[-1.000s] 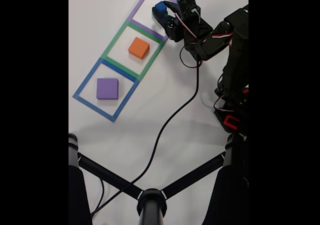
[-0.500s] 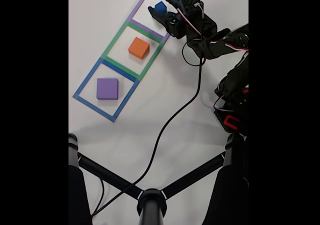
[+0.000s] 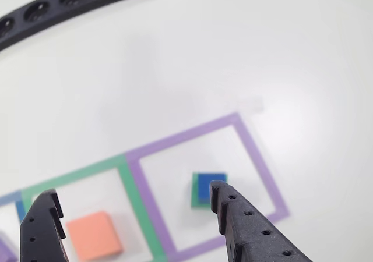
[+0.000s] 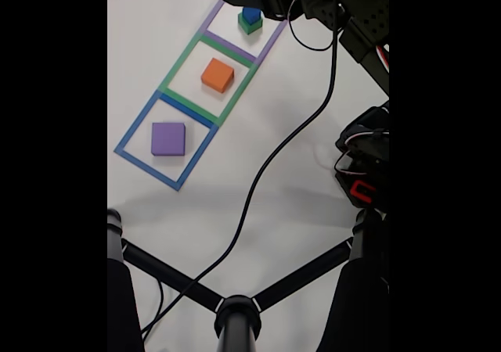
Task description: Tower of hanoi
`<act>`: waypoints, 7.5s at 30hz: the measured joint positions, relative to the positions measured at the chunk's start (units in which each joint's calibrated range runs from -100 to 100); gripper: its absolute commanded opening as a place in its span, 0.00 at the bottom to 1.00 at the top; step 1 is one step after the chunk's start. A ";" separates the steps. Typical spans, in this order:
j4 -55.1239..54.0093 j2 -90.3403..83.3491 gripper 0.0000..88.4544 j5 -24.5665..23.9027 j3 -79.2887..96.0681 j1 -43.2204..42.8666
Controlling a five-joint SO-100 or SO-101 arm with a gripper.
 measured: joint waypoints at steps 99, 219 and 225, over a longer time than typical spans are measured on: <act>-113.24 56.48 0.36 1.77 45.17 -11.95; -55.78 9.12 0.12 1.18 37.08 -38.40; -66.77 18.24 0.12 1.18 37.68 -38.80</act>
